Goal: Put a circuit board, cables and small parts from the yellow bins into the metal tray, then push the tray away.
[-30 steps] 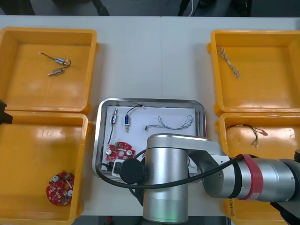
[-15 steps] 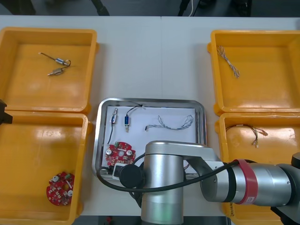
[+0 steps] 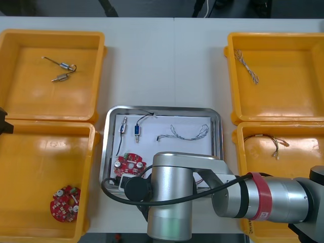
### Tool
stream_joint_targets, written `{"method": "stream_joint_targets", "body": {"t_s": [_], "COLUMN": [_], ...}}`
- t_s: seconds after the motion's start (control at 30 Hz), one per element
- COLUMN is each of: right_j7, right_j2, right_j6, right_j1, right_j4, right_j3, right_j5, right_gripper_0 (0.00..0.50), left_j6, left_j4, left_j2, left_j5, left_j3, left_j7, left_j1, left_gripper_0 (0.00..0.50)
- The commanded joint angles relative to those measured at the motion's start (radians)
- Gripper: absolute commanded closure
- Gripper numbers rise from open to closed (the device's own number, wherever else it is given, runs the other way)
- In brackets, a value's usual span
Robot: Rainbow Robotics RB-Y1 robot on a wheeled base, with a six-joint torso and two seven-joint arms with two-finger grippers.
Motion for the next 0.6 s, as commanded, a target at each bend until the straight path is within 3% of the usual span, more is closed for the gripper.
{"method": "stream_joint_targets", "body": {"t_s": [0.03, 0.23, 0.3, 0.37, 0.5, 0.6], "right_j7": [0.039, 0.036, 0.035, 0.033, 0.032, 0.033], "right_j2": [0.022, 0.005, 0.002, 0.001, 0.001, 0.001], "right_j6": [0.008, 0.016, 0.017, 0.017, 0.017, 0.017], "right_j1": [0.008, 0.01, 0.01, 0.01, 0.01, 0.01], "right_j4": [-0.038, -0.055, -0.056, -0.056, -0.056, -0.056], "right_j3": [0.015, 0.015, 0.015, 0.015, 0.015, 0.015], "right_j5": [0.01, 0.001, -0.001, 0.001, 0.004, 0.007], "right_gripper_0": [0.0, 0.0, 0.085, 0.129, 0.362, 0.417], "left_j6": [0.007, 0.007, 0.007, 0.007, 0.007, 0.007], "left_j4": [-0.029, -0.029, -0.029, -0.029, -0.029, -0.029], "left_j2": [-0.011, -0.011, -0.011, -0.011, -0.011, -0.011], "left_j5": [-0.01, -0.01, -0.01, -0.01, -0.01, -0.01], "left_j3": [0.031, 0.031, 0.031, 0.031, 0.031, 0.031], "left_j7": [-0.071, -0.071, -0.071, -0.071, -0.071, -0.071], "left_j1": [0.017, 0.017, 0.017, 0.017, 0.017, 0.017], "left_gripper_0": [0.0, 0.0, 0.0, 0.0, 0.0, 0.0]}}
